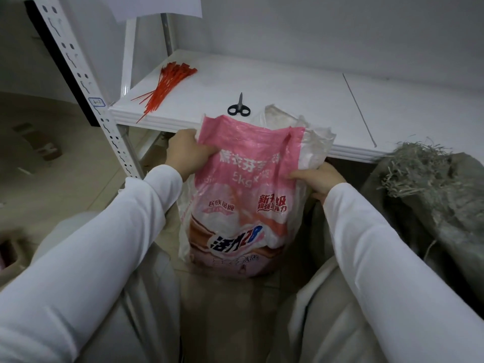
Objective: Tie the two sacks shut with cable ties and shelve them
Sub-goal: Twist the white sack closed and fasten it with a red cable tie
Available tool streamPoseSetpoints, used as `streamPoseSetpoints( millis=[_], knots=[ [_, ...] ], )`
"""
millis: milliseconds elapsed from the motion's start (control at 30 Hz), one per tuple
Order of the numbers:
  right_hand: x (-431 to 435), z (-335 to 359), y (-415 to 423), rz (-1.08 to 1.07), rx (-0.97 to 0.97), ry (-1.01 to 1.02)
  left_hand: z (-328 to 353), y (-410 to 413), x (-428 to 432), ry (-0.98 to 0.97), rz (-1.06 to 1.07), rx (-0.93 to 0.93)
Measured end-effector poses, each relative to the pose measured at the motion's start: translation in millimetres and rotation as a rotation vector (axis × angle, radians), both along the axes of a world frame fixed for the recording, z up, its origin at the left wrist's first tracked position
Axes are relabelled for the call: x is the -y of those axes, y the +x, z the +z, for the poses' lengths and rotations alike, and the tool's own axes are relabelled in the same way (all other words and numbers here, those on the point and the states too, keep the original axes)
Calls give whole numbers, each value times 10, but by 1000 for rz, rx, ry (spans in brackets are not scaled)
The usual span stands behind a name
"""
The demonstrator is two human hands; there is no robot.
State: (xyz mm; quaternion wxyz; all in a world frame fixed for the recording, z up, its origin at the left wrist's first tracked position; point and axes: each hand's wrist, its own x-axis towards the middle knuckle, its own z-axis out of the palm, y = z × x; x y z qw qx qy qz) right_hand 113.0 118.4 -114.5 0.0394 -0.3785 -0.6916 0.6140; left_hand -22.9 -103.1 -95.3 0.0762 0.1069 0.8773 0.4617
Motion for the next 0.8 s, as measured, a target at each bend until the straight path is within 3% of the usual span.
streamPoseSetpoints(
  millis=[133, 233, 333, 500, 667, 800],
  knots=[
    [102, -59, -41, 118, 85, 9, -34, 68, -33, 0, -131, 72],
    [215, -64, -103, 153, 121, 107, -12, 123, -57, 20, -346, 162],
    [300, -56, -194, 131, 64, 191, -43, 98, -34, -105, -547, 130],
    [383, -23, -258, -57, -94, -17, -90, 45, 84, -416, -600, 59],
    [575, -36, -250, -84, -150, -137, -94, 163, 65, -358, -676, 136],
    [715, -53, -221, -97, -183, -303, -69, 266, 1, -276, -538, 26]
  ],
)
